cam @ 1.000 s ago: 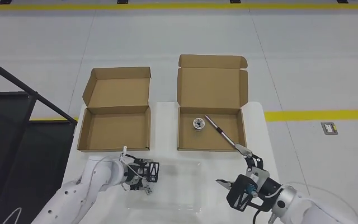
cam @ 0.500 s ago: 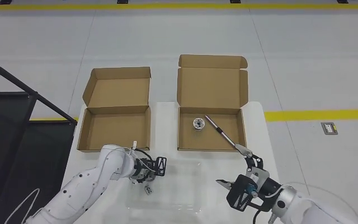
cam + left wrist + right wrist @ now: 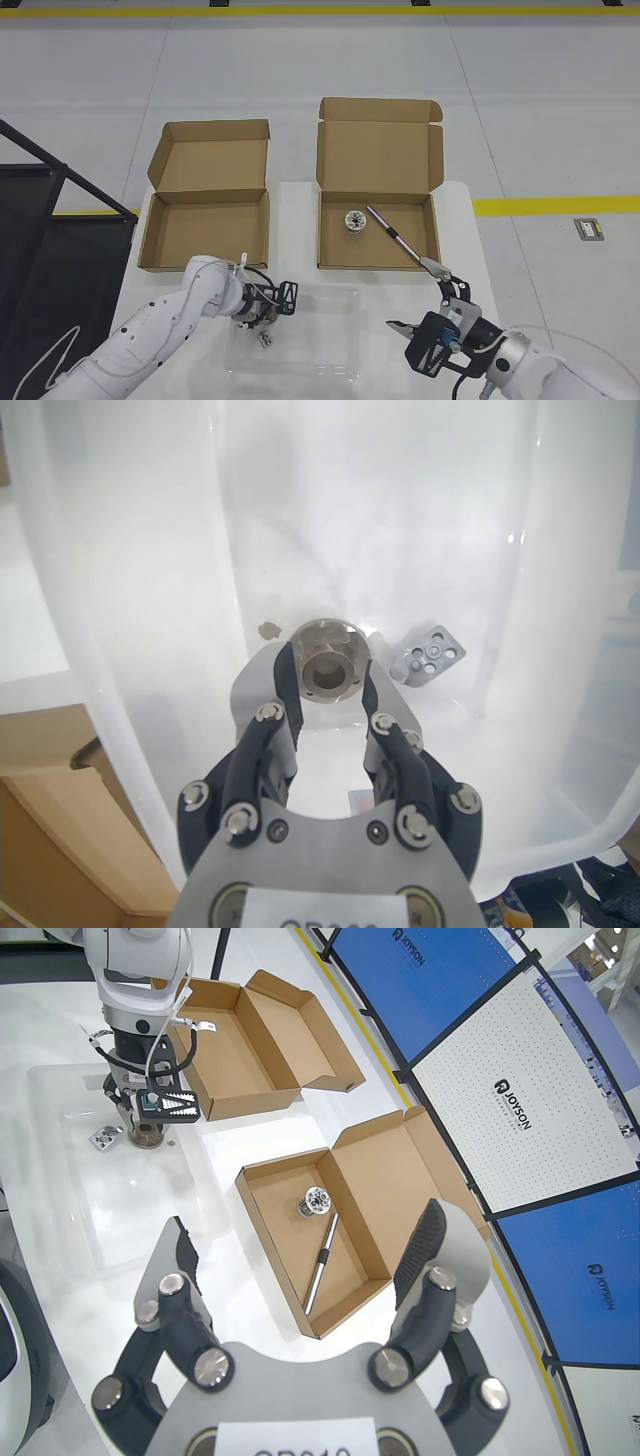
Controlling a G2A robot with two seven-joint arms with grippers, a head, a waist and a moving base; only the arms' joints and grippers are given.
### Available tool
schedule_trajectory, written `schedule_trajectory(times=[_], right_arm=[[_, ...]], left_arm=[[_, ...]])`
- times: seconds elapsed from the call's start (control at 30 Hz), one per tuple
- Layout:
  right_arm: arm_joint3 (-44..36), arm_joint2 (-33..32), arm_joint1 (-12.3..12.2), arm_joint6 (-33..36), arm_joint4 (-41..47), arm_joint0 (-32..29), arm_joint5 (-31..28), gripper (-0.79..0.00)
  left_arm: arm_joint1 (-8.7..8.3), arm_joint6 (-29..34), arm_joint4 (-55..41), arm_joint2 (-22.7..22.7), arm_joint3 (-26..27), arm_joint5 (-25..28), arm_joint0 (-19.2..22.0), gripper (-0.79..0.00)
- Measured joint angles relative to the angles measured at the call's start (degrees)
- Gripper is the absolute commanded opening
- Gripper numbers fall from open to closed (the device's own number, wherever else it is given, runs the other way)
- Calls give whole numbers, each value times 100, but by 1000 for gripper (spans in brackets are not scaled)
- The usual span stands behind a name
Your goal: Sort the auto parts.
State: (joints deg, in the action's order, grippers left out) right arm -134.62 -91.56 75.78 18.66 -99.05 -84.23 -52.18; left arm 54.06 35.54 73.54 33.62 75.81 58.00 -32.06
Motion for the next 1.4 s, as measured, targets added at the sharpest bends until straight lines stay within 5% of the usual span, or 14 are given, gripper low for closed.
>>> schedule_trajectory(times=[0.6, 0.63, 0.7, 0.9, 1.13, 1.4], right_arm=[[0, 0, 0, 0, 0, 0, 0, 0], [0, 0, 0, 0, 0, 0, 0, 0], [0, 0, 0, 0, 0, 0, 0, 0], [0, 0, 0, 0, 0, 0, 0, 0], [0, 0, 0, 0, 0, 0, 0, 0], [0, 0, 0, 0, 0, 0, 0, 0]], left_arm=[[190, 61, -227, -386, -504, 0, 249, -514], [200, 68, -217, -398, -518, 0, 253, -557], [222, 72, -201, -421, -542, 0, 260, -785], [211, -9, -184, -329, -457, 0, 285, -785], [-49, -260, -406, 128, 128, 0, 126, -785], [-664, -719, -897, 1353, 1261, -7, -447, -785]])
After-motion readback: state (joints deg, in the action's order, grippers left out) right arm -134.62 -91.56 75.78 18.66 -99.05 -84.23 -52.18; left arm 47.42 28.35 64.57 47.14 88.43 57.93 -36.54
